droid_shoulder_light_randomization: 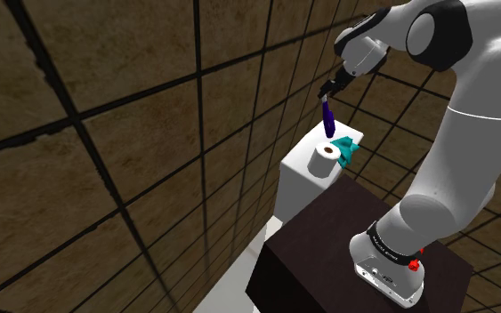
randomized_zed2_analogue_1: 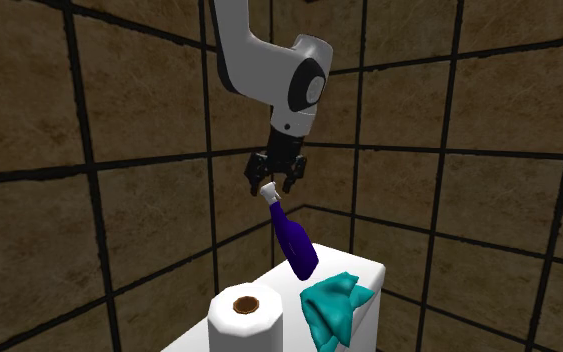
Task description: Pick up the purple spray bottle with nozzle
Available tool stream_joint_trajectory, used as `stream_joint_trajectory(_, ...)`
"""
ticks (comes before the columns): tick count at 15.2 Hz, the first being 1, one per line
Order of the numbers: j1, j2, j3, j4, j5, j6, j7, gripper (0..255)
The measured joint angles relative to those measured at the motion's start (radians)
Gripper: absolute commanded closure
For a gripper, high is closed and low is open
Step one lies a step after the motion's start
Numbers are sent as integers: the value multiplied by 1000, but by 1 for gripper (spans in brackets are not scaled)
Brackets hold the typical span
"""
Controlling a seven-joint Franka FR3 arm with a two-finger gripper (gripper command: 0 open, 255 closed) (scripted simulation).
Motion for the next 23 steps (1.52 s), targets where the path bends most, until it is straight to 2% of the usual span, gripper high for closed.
stream_joint_trajectory(1,-1,1,1,-1,2,2,-2,255)
stream_joint_trajectory(11,-1,1,2,-1,4,3,-4,255)
stream_joint_trajectory(23,29,-78,-45,34,-108,-92,95,255)
